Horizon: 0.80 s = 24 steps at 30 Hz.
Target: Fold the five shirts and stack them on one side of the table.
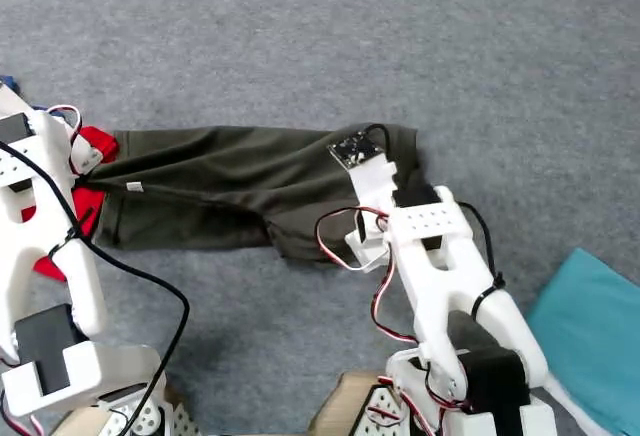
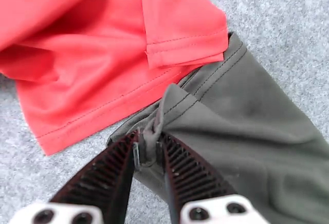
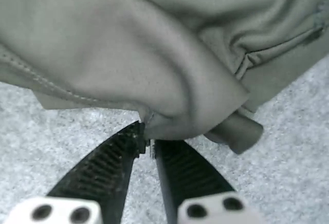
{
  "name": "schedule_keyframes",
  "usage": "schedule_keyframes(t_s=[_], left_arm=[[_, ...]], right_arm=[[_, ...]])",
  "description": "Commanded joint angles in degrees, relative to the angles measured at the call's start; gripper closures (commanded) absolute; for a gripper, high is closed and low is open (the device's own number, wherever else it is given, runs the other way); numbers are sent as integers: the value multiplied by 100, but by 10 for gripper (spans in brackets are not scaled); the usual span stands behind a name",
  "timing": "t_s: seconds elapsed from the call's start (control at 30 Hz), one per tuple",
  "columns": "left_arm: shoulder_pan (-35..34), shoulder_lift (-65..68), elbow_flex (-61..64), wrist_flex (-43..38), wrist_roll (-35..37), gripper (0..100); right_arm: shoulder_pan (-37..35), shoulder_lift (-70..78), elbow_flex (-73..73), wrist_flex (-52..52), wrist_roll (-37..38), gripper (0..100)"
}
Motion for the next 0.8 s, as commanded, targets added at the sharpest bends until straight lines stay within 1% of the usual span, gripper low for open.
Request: schedule_keyframes(t_s=[0.0, 0.1, 0.2, 0.33, 0.4, 0.47, 0.63, 0.77], left_arm=[[-44, -22, -229, -88, -26, 981], [-44, -22, -255, -88, -26, 981], [-35, -22, -273, -88, -26, 981], [-35, -66, -352, -70, -26, 981], [-35, -66, -457, -44, -26, 981], [-35, -66, -580, -26, -26, 981], [-26, -75, -1284, 475, -44, 981], [97, -75, -2119, 914, -387, 981]], right_arm=[[101, -22, -312, -62, -53, 980], [136, -31, -470, 18, -9, 988], [374, -127, -725, 255, 202, 994], [637, -716, -963, 396, 396, 994], [655, -1112, -1112, 554, 730, 994], [664, -1490, -1376, 756, 686, 994], [743, -2079, -2352, 1424, 607, 994], [1270, -1965, -3609, 1829, 607, 994]])
